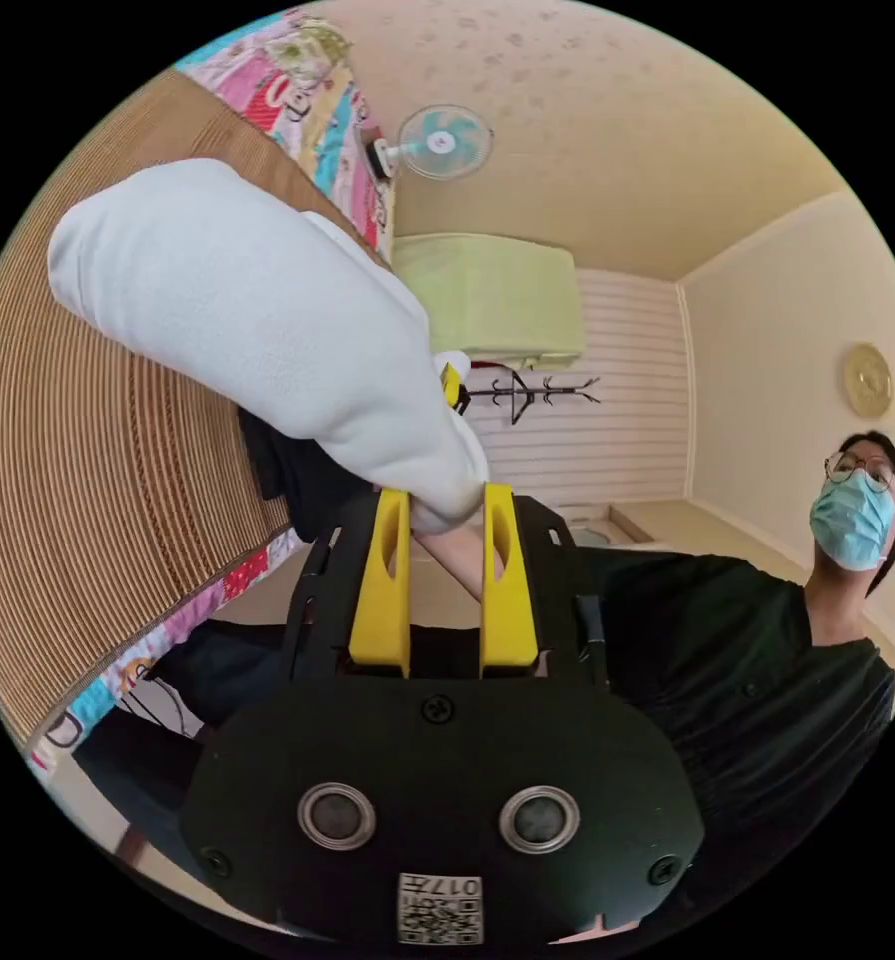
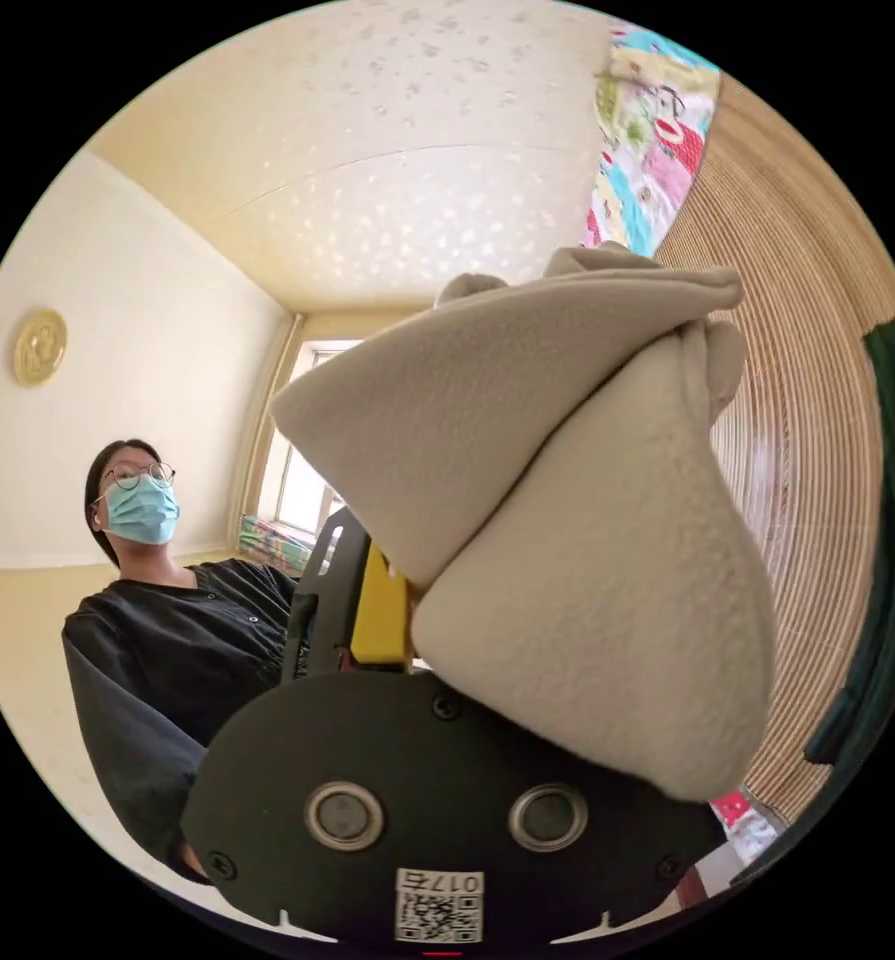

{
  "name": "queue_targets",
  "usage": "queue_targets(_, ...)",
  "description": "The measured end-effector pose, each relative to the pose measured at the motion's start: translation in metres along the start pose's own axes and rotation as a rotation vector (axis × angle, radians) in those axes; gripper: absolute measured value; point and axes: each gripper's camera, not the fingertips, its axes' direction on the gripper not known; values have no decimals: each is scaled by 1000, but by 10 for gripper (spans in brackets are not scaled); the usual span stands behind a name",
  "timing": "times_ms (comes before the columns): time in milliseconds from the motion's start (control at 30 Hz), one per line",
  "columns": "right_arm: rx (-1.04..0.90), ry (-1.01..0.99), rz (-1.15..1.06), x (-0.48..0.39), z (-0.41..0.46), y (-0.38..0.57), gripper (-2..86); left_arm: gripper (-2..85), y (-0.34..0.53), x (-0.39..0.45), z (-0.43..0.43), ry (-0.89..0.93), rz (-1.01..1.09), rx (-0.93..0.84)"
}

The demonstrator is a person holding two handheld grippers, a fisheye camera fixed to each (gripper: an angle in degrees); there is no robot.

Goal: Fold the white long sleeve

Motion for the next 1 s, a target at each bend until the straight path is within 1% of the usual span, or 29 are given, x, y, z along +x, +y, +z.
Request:
queue_targets(67, 63, 69, 5, 2, -41, 9, 71, 112, 6, 14, 5, -39, 33, -48)
queue_targets(133, 148, 163, 45, 19, -84, 30, 80, 112, 18, 17, 2, -115, 10, -65)
queue_targets(200, 304, 286, 221, 65, -147, 81, 99, 112, 29, 14, -6, -128, -17, -60)
queue_targets(233, 350, 309, 294, 80, -163, 99, 105, 112, 37, 14, -15, -123, -18, -33)
queue_targets(300, 564, 402, 578, 129, -212, 192, 110, 112, 53, 18, -36, -158, -35, 32)
queue_targets(333, 611, 420, 638, 138, -219, 218, 105, 112, 64, 21, -51, -203, -55, 71)
queue_targets(367, 689, 435, 719, 151, -224, 267, 84, 112, 70, 22, -59, -225, -67, 88)
queue_targets(400, 758, 424, 770, 164, -220, 315, 49, 112, 81, 24, -75, -273, -92, 122)
queue_targets(433, 786, 413, 797, 171, -214, 336, 44, 112, 92, 25, -92, -320, -119, 156)
queue_targets(500, 874, 392, 932, 201, -179, 410, 24, 112, 107, 28, -119, -399, -158, 213)
queue_targets(533, 891, 397, 960, 209, -167, 424, 20, 111, 117, 31, -137, -460, -180, 253)
queue_targets(567, 919, 408, 1011, 226, -142, 446, 15, 108, 122, 33, -146, -495, -192, 274)
queue_targets(600, 941, 405, 1055, 248, -115, 460, 12, 102, 132, 37, -165, -573, -217, 320)
queue_targets(633, 950, 395, 1071, 260, -101, 465, 11, 100, 142, 41, -184, -650, -247, 370)
queue_targets(667, 963, 359, 1086, 288, -74, 466, 9, 99, 146, 43, -192, -683, -262, 394)
queue_targets(733, 952, 286, 1060, 336, -32, 449, 7, 92, 163, 47, -229, -778, -324, 487)
queue_targets(767, 907, 241, 1020, 368, -5, 424, 6, 91, 166, 47, -239, -793, -338, 510)
queue_targets(800, 822, 205, 962, 398, 25, 390, 6, 88, 173, 47, -257, -818, -365, 551)
queue_targets(833, 765, 190, 927, 411, 41, 371, 6, 86, 178, 47, -276, -846, -394, 587)
queue_targets(900, 470, 164, 752, 447, 117, 282, 4, 85, 183, 47, -305, -908, -448, 631)
queue_targets(933, 390, 167, 702, 450, 140, 261, 4, 85, 185, 48, -326, -960, -479, 657)
queue_targets(1000, 100, 246, 461, 431, 235, 196, 4, 91, 185, 48, -357, -1033, -526, 685)
